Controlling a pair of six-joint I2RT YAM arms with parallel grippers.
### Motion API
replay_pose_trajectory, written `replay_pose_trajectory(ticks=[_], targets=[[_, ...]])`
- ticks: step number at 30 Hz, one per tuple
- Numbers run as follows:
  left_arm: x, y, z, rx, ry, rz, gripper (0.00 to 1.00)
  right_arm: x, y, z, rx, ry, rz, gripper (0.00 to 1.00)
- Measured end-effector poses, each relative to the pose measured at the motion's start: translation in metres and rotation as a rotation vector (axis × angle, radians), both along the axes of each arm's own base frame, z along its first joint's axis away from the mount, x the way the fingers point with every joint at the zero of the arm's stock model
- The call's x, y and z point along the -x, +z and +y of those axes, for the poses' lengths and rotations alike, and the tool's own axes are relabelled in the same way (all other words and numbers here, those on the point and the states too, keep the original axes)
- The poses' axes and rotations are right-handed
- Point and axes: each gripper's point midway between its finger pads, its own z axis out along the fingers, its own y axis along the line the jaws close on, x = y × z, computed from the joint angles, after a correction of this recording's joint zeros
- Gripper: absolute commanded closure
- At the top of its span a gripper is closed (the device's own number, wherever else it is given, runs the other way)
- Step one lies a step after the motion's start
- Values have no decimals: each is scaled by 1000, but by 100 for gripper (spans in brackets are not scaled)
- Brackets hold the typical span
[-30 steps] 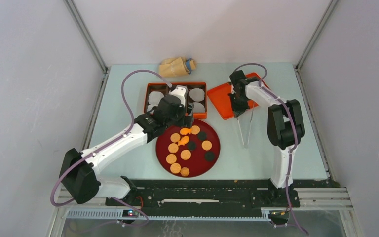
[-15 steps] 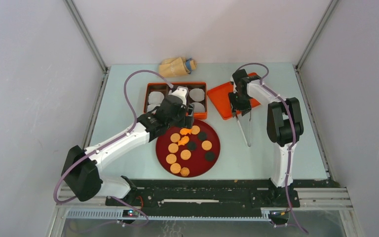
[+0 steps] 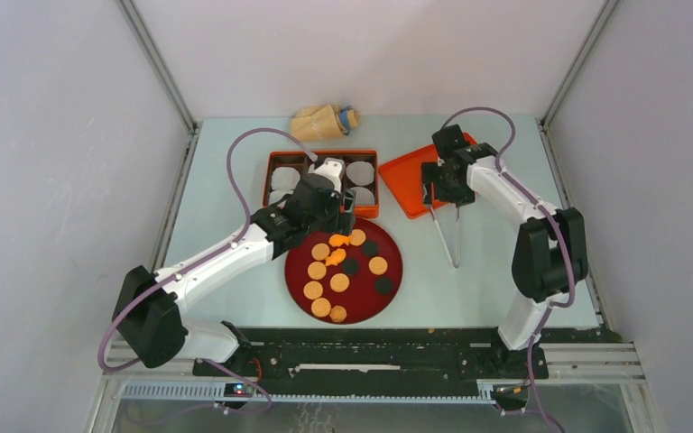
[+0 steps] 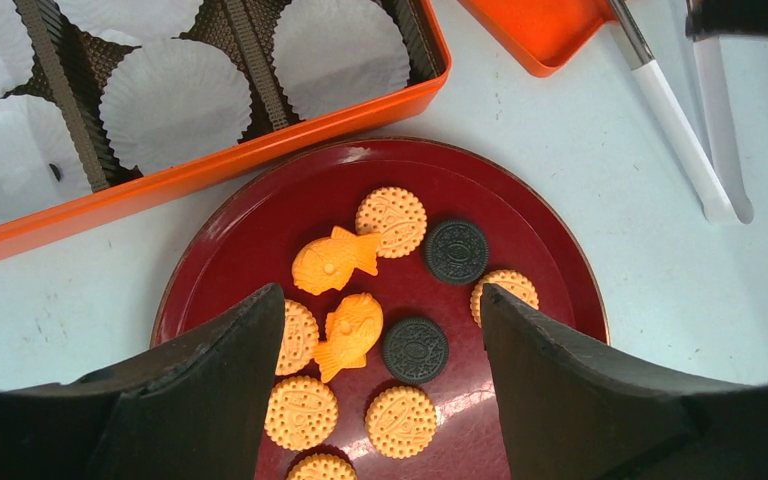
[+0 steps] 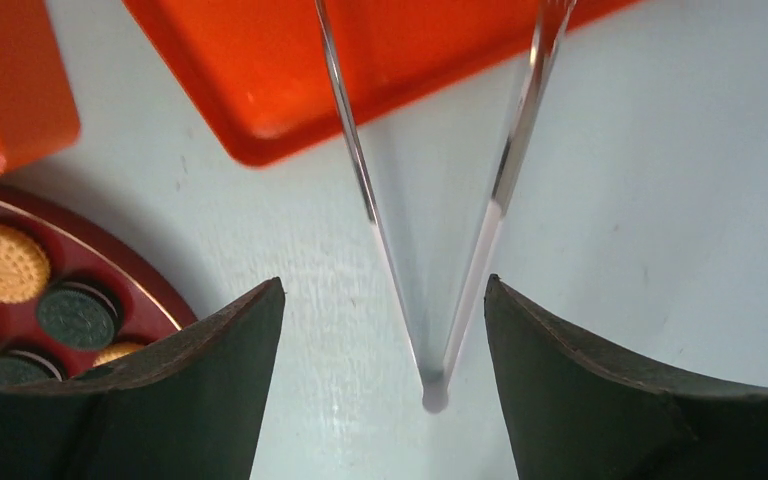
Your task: Pack the cookies
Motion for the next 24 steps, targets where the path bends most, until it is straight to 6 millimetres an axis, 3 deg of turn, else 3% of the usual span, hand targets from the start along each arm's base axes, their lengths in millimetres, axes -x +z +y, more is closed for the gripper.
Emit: replay_pose_trajectory(ticks=[2, 9, 19, 21, 24], targets=[[0, 0, 0, 2, -3, 1, 24, 15, -4, -2, -12, -25, 16, 18], [3, 3, -3, 20, -12, 3, 24, 68, -56, -16, 18, -100, 192, 17], [3, 4, -4, 25, -9, 5, 23, 56, -88, -35, -23, -172, 249, 20], [3, 4, -4, 24, -8, 4, 23, 54, -99, -36, -35, -181, 272, 23], [3, 3, -4, 24, -8, 5, 23, 50, -98, -37, -48, -183, 274, 38]])
